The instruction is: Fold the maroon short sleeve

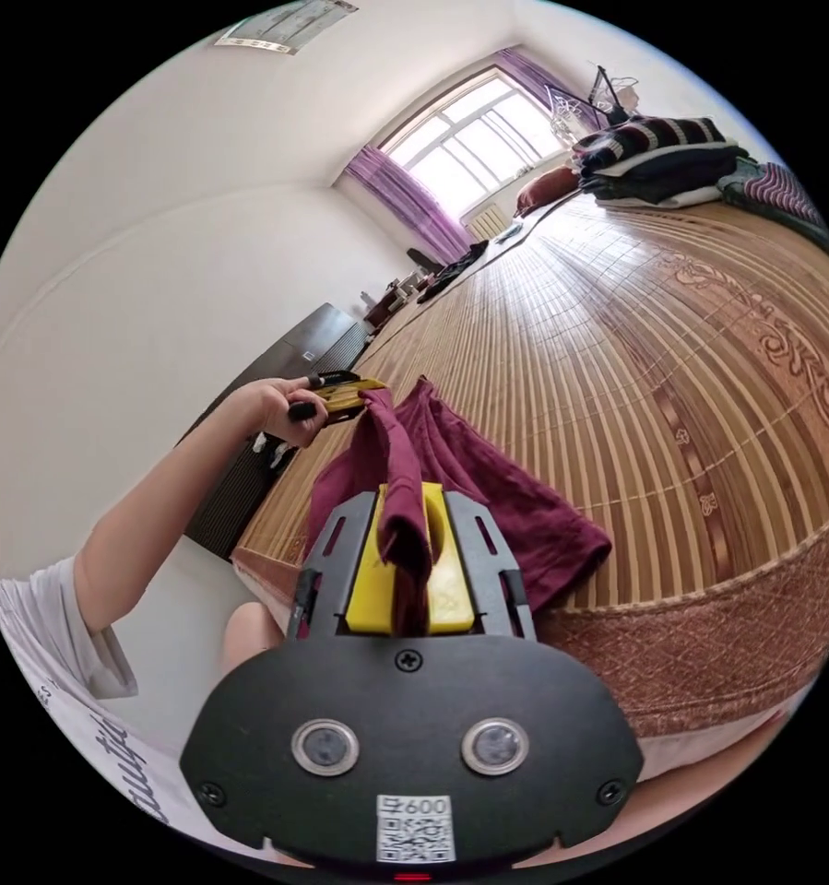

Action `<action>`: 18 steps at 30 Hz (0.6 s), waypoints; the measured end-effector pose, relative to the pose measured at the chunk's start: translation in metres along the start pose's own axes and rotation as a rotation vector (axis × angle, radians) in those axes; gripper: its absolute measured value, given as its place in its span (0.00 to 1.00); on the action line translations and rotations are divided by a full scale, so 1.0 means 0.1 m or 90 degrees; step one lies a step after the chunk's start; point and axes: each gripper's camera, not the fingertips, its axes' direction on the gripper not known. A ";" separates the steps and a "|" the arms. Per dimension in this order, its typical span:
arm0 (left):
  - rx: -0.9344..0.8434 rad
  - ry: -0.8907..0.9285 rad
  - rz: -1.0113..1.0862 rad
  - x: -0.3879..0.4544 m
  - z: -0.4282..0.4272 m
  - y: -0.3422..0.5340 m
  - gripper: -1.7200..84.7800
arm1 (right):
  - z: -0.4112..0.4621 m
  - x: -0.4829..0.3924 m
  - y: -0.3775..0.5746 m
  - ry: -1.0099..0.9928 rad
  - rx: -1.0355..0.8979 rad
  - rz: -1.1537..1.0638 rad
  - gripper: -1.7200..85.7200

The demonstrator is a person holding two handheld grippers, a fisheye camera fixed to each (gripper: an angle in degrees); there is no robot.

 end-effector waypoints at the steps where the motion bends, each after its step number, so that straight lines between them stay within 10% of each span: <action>1: 0.000 0.021 -0.021 -0.05 0.02 0.01 0.04 | -0.01 -0.05 -0.02 0.013 0.000 -0.004 0.01; 18: -0.023 0.095 0.024 0.10 -0.28 0.41 0.05 | -0.31 -0.48 0.04 0.000 0.064 0.051 0.01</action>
